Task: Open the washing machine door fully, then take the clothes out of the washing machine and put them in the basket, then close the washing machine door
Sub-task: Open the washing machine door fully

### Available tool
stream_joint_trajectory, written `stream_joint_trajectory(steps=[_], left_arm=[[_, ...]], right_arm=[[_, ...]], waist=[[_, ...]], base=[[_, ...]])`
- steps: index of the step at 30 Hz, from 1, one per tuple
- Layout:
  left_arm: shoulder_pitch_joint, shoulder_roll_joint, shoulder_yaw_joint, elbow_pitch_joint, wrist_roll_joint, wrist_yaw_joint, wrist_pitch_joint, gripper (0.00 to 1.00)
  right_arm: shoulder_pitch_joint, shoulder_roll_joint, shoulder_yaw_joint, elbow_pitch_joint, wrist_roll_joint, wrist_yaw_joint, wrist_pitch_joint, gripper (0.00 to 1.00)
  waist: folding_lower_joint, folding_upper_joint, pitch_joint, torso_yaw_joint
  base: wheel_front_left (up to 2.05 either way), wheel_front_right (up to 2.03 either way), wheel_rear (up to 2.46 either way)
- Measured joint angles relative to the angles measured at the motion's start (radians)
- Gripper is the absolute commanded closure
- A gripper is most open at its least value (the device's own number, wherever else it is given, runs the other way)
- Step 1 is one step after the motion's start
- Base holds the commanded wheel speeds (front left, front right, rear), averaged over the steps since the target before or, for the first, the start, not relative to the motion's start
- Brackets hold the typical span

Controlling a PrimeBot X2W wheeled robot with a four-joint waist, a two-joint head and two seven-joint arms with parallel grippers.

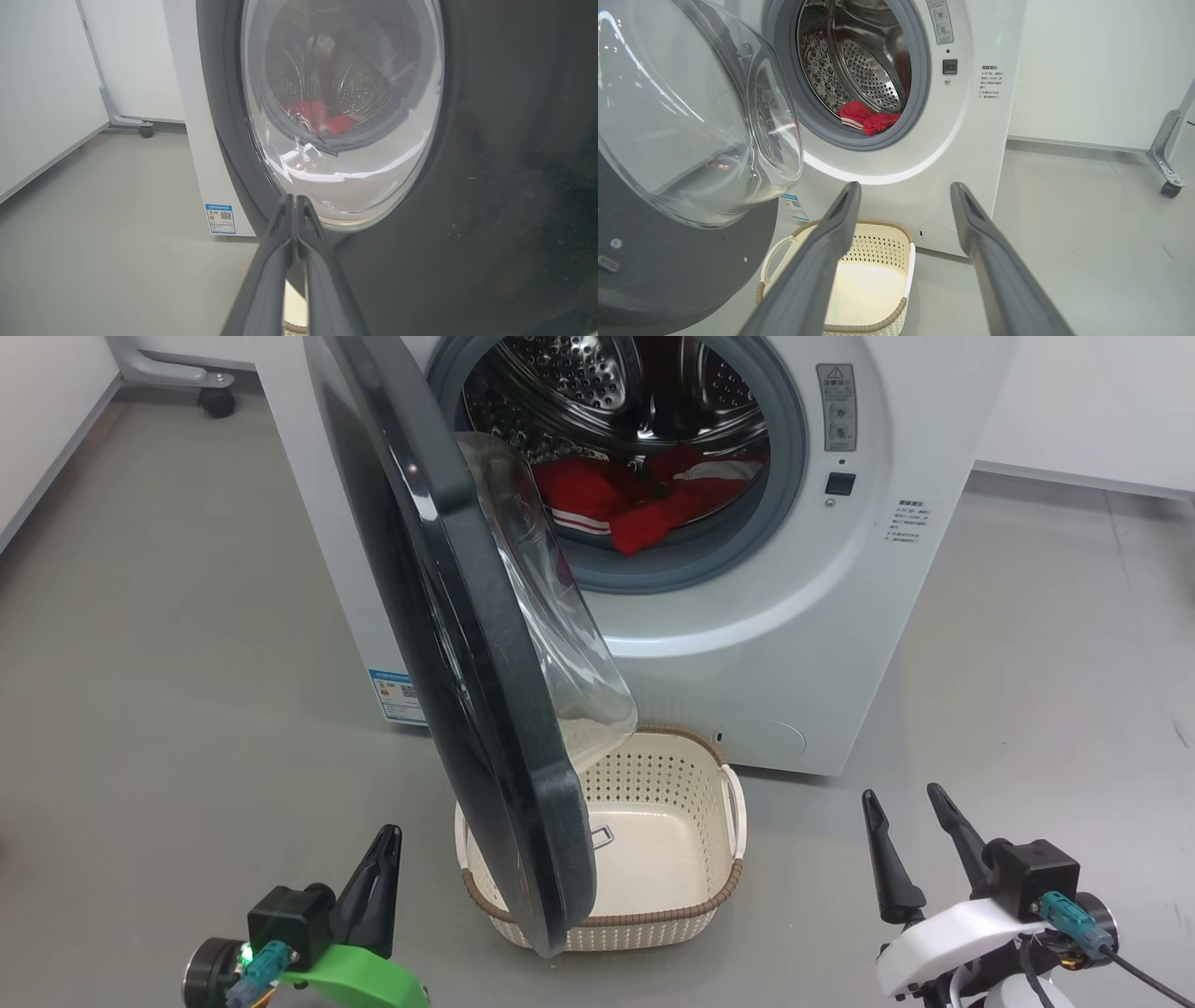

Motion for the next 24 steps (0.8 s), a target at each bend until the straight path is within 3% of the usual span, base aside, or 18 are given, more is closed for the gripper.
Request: stream_joint_trajectory(steps=[14, 19, 24], left_arm=[[-0.001, -0.001, 0.004, -0.042, -0.002, 0.024, 0.0, 1.0], [-0.023, -0.001, 0.017, -0.132, 0.019, 0.04, -0.001, 1.0], [-0.108, -0.002, 0.039, -0.32, 0.061, 0.047, -0.004, 1.0]], right_arm=[[0.001, 0.021, -0.034, 0.001, -0.024, 0.018, 0.0, 0.0], [0.001, 0.024, -0.049, 0.001, -0.033, 0.023, 0.0, 0.0], [0.002, 0.028, -0.065, 0.001, -0.043, 0.03, 0.0, 0.0]], waist=[[0.0, 0.0, 0.006, 0.013], [0.0001, 0.0, 0.01, 0.02], [0.0001, 0.0, 0.011, 0.032]], base=[[0.0, 0.0, 0.0], [0.0, 0.0, 0.0], [0.0, 0.0, 0.0]])
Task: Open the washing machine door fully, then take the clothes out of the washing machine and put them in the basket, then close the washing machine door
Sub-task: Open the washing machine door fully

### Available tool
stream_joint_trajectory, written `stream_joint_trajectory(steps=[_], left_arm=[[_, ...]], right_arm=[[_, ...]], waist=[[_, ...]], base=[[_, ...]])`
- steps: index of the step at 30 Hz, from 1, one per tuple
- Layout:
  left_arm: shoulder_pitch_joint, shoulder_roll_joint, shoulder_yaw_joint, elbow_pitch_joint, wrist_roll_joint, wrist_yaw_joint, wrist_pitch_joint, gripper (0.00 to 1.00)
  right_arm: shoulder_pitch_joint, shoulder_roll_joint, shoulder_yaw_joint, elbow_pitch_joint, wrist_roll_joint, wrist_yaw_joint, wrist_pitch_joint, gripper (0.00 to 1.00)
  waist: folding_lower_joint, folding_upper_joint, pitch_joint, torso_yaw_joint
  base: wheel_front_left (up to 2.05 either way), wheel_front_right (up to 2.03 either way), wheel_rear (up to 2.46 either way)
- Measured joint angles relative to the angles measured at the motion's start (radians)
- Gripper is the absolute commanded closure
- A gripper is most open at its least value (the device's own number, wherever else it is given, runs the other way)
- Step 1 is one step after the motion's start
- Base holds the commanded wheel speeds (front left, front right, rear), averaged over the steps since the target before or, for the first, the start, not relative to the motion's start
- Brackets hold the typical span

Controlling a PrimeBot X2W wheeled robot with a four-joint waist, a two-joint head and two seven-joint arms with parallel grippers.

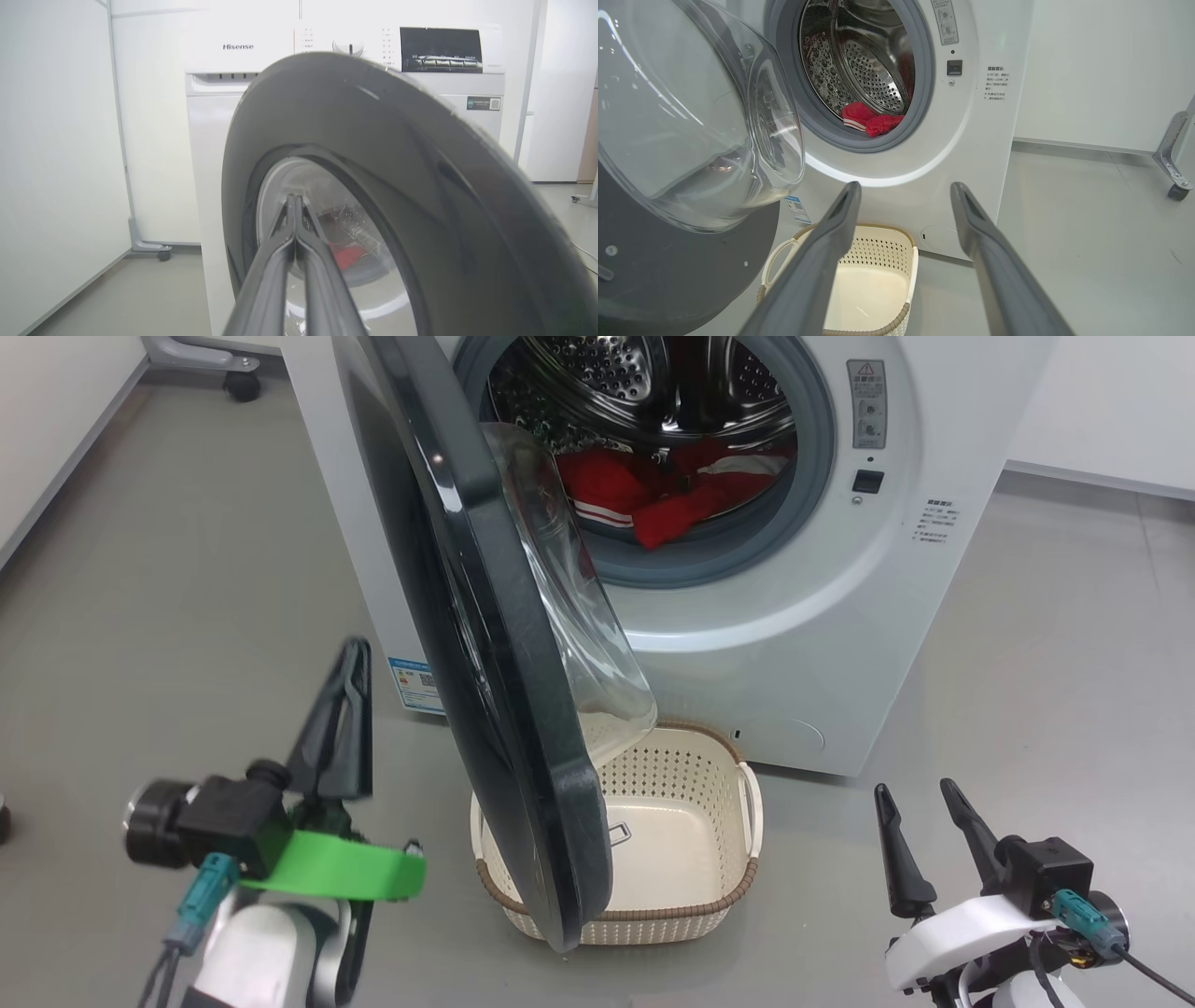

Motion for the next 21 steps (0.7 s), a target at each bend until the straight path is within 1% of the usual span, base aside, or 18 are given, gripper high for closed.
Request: stream_joint_trajectory(steps=[6, 9, 14, 16, 18, 21], left_arm=[[-0.055, 0.0, -0.002, -0.187, 0.047, -0.003, -0.005, 1.0], [-0.074, 0.0, -0.03, -0.263, 0.076, -0.019, -0.005, 1.0], [-0.074, 0.0, -0.119, -0.318, 0.087, -0.06, -0.006, 1.0], [-0.068, 0.0, -0.159, -0.334, 0.085, -0.081, -0.006, 1.0], [-0.052, 0.0, -0.204, -0.346, 0.076, -0.103, -0.006, 1.0], [-0.021, 0.0, -0.277, -0.36, 0.06, -0.123, 0.003, 1.0]], right_arm=[[0.001, 0.01, -0.01, 0.0, -0.011, 0.007, 0.0, 0.0], [0.001, 0.015, -0.016, 0.002, -0.016, 0.011, 0.0, 0.0], [0.004, 0.02, -0.021, 0.009, -0.021, 0.015, 0.0, 0.0], [0.006, 0.021, -0.022, 0.01, -0.025, 0.023, 0.0, 0.0], [0.012, 0.023, -0.025, 0.011, -0.025, 0.023, 0.0, 0.0], [0.018, 0.026, -0.028, 0.015, -0.027, 0.024, 0.0, 0.0]], waist=[[0.0, 0.0, -0.002, 0.008], [0.0, 0.0, -0.004, 0.009], [0.0, 0.0, -0.008, 0.009], [0.0, 0.0, -0.009, 0.008], [0.0, 0.0, -0.01, 0.006], [0.0, 0.0, -0.01, 0.005]], base=[[0.0, 0.0, 0.0], [0.0, 0.0, 0.0], [0.0, 0.0, 0.0], [0.0, 0.0, 0.0], [0.0, 0.0, 0.0], [0.0, 0.0, 0.0]])
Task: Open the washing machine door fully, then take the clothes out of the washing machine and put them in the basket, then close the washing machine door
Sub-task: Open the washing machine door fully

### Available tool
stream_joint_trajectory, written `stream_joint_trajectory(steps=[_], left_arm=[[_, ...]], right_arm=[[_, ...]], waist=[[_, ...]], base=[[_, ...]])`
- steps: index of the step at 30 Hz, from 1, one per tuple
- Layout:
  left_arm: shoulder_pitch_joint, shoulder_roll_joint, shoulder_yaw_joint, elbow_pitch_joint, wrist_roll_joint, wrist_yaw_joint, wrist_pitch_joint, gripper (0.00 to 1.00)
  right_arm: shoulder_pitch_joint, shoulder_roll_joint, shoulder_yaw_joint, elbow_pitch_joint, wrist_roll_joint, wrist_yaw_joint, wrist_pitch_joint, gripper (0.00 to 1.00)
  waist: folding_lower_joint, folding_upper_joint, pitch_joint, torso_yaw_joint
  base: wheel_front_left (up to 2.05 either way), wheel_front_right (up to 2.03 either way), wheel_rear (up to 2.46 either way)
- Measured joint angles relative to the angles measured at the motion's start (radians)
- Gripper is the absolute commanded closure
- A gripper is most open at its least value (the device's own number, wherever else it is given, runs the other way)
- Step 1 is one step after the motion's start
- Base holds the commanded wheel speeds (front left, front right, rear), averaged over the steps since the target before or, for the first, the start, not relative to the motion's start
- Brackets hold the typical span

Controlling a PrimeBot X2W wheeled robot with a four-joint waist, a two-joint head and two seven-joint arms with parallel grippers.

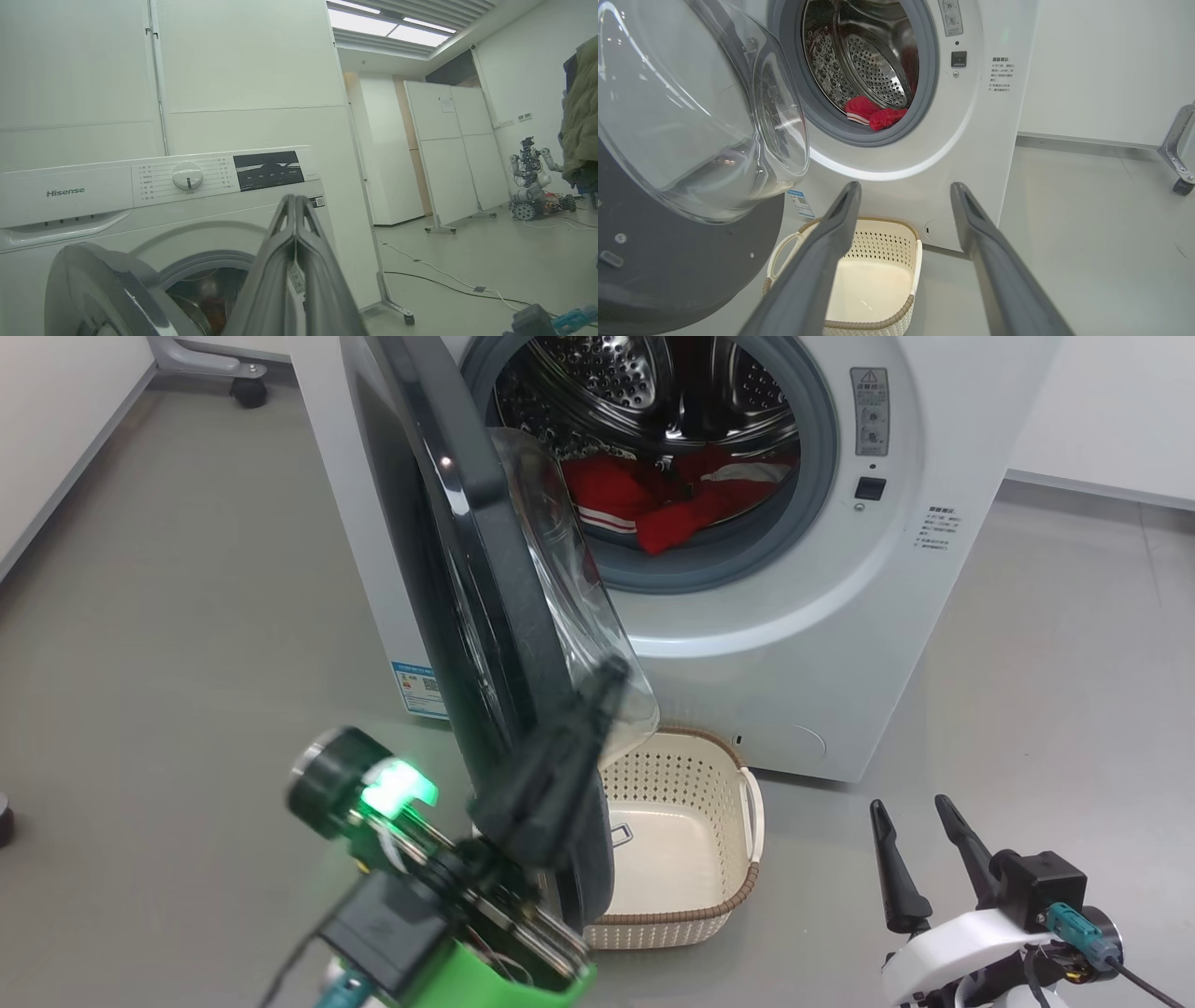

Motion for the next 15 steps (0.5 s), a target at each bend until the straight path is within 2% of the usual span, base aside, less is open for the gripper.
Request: stream_joint_trajectory(steps=[8, 15], left_arm=[[0.091, 0.003, -0.172, 0.001, -0.081, -0.02, 0.097, 1.0], [0.147, 0.012, -0.241, 0.073, -0.158, -0.027, 0.202, 1.0]], right_arm=[[0.0, 0.003, -0.001, 0.003, -0.016, 0.009, 0.0, 0.0], [-0.001, 0.004, -0.01, 0.003, -0.025, 0.013, 0.0, 0.0]], waist=[[0.0, 0.0, 0.014, -0.004], [0.0, 0.0, 0.04, -0.013]], base=[[0.0, 0.0, 0.0], [0.0, 0.0, 0.0]])
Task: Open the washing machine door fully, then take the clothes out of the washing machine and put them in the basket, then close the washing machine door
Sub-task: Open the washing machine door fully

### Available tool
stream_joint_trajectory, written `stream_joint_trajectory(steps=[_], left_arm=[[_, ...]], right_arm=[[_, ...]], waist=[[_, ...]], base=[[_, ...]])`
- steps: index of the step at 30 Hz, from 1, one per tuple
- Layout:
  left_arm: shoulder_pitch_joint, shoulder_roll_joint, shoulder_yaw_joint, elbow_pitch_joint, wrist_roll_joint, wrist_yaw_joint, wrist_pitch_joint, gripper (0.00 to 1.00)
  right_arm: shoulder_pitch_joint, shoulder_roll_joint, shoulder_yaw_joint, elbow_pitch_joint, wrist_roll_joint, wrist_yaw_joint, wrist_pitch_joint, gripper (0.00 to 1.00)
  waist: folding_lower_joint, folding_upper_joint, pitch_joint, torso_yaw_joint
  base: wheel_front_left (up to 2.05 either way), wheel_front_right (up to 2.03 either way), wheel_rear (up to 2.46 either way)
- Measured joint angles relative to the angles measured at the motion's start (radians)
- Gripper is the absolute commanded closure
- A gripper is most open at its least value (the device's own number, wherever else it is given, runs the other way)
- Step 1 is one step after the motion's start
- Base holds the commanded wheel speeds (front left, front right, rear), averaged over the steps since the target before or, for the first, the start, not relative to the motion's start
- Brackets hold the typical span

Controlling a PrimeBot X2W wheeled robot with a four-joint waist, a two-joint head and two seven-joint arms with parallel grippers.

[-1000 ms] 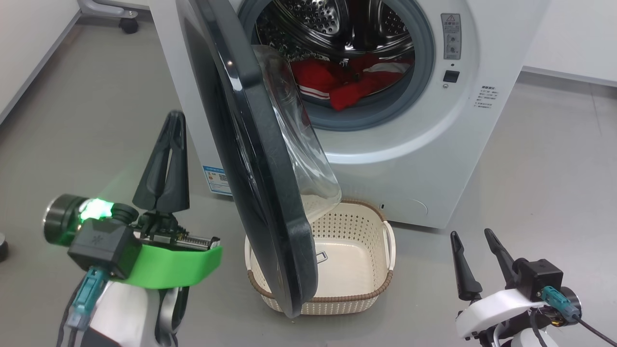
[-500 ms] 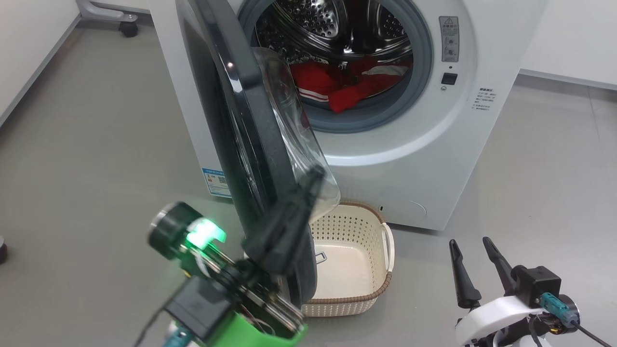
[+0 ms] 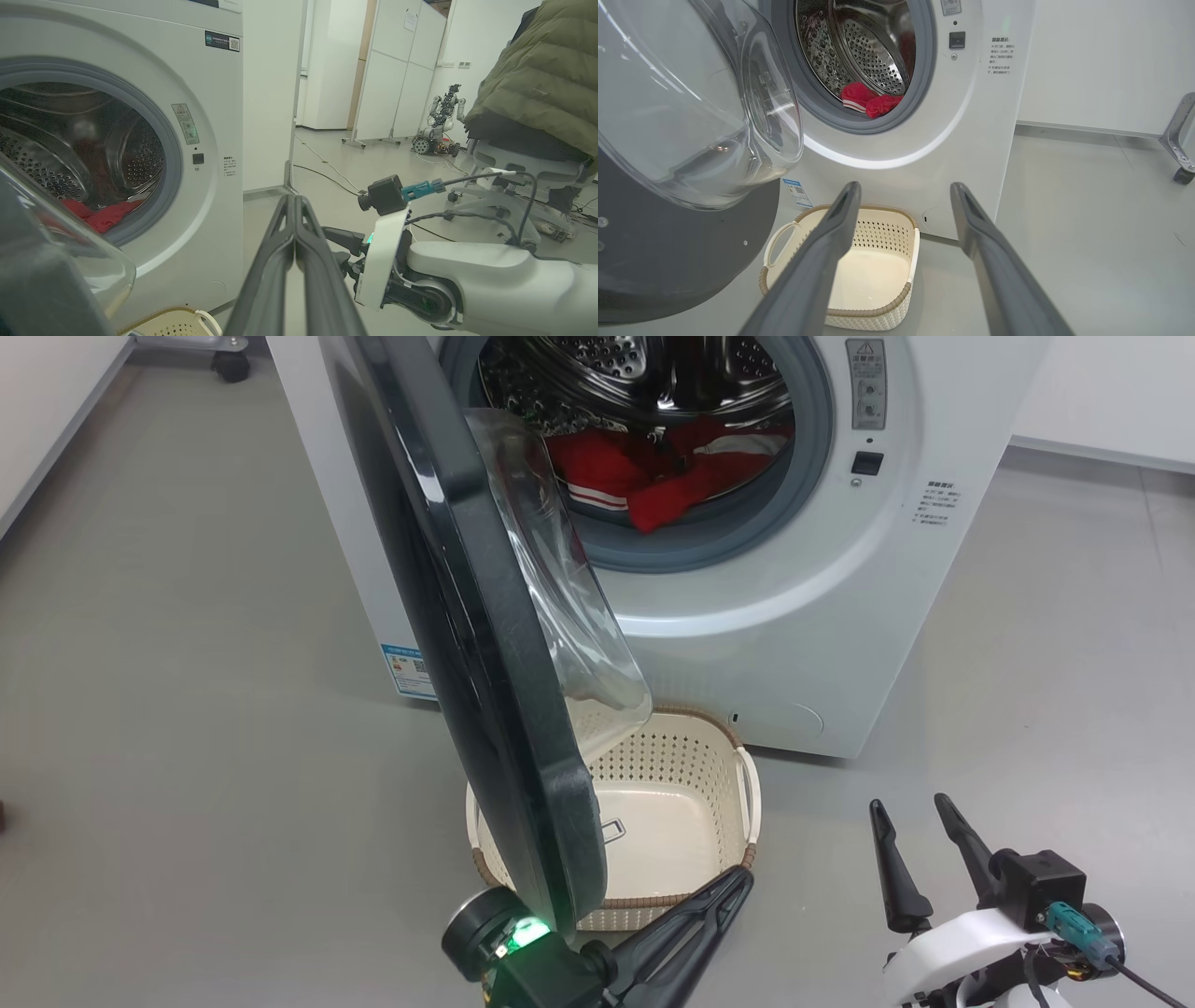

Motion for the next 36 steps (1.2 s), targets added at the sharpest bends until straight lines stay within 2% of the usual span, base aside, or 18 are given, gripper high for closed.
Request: stream_joint_trajectory(steps=[5, 11, 36], left_arm=[[0.017, 0.019, 0.022, 0.046, -0.009, 0.001, 0.05, 1.0], [0.028, 0.022, 0.074, 0.081, -0.009, 0.036, 0.068, 1.0], [0.021, 0.01, 0.171, 0.127, -0.01, 0.102, 0.035, 1.0]], right_arm=[[0.0, 0.001, -0.01, 0.0, 0.0, 0.003, 0.0, 0.0], [-0.001, 0.003, -0.016, 0.001, -0.01, 0.004, 0.0, 0.0], [-0.027, 0.012, -0.048, 0.002, -0.026, 0.013, 0.0, 0.0]], waist=[[0.0, 0.0, 0.009, -0.004], [0.0, 0.0, 0.019, -0.007], [0.0, 0.0, 0.054, -0.008]], base=[[0.0, 0.0, 0.0], [0.0, 0.0, 0.0], [0.0, 0.0, 0.0]])
